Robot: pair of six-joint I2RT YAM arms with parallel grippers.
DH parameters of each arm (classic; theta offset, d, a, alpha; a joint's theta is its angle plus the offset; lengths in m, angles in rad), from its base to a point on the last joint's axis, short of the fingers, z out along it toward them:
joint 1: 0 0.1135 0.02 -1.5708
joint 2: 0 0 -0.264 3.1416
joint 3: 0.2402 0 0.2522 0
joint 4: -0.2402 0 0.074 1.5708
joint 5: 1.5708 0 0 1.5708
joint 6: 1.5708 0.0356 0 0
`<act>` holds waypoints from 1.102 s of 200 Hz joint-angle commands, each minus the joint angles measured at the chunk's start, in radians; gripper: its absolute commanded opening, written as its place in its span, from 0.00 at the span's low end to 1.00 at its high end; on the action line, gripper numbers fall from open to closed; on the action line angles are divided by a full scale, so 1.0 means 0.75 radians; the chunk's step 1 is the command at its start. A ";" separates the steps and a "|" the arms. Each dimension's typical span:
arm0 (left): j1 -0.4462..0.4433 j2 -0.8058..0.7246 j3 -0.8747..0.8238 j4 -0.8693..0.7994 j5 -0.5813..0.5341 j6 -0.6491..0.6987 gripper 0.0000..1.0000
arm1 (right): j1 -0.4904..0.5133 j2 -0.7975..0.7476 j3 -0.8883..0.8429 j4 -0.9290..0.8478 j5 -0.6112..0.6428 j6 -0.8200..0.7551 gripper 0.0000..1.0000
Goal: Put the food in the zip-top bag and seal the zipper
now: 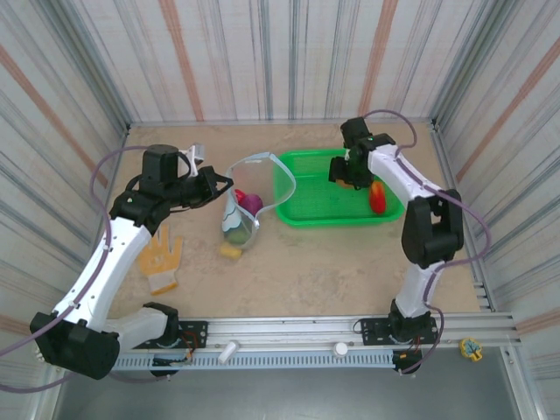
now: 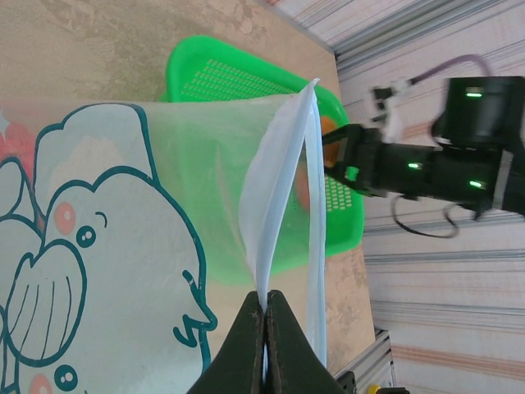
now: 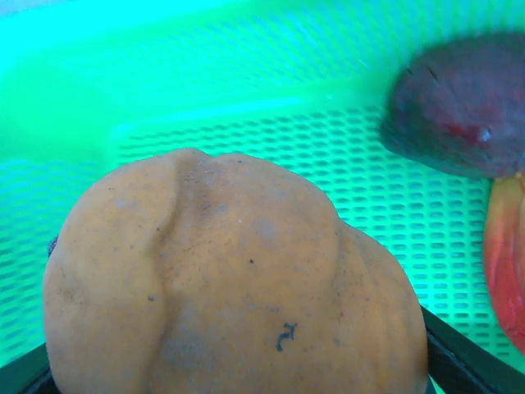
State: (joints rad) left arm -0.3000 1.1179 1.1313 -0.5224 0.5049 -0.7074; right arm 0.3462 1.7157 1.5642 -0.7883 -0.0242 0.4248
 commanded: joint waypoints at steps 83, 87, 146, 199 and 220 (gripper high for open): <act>0.014 0.026 0.069 -0.043 0.011 -0.064 0.00 | 0.375 -0.371 -0.093 0.530 -0.341 0.213 0.59; 0.014 0.027 0.067 -0.036 0.016 -0.071 0.00 | 0.383 -0.368 -0.113 0.559 -0.359 0.221 0.59; 0.015 -0.001 0.057 -0.043 0.022 -0.091 0.00 | 0.490 -0.240 -0.168 0.712 -0.450 0.236 0.59; 0.014 0.016 0.061 -0.011 0.041 -0.131 0.00 | 0.550 -0.077 -0.152 0.678 -0.474 0.215 0.59; 0.015 0.016 0.059 -0.009 0.039 -0.133 0.00 | 0.566 0.013 -0.037 0.481 -0.410 0.128 0.60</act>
State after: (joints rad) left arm -0.2943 1.1339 1.1572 -0.5484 0.5091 -0.7914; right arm 0.7586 1.6527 1.4528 -0.2951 -0.3573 0.5735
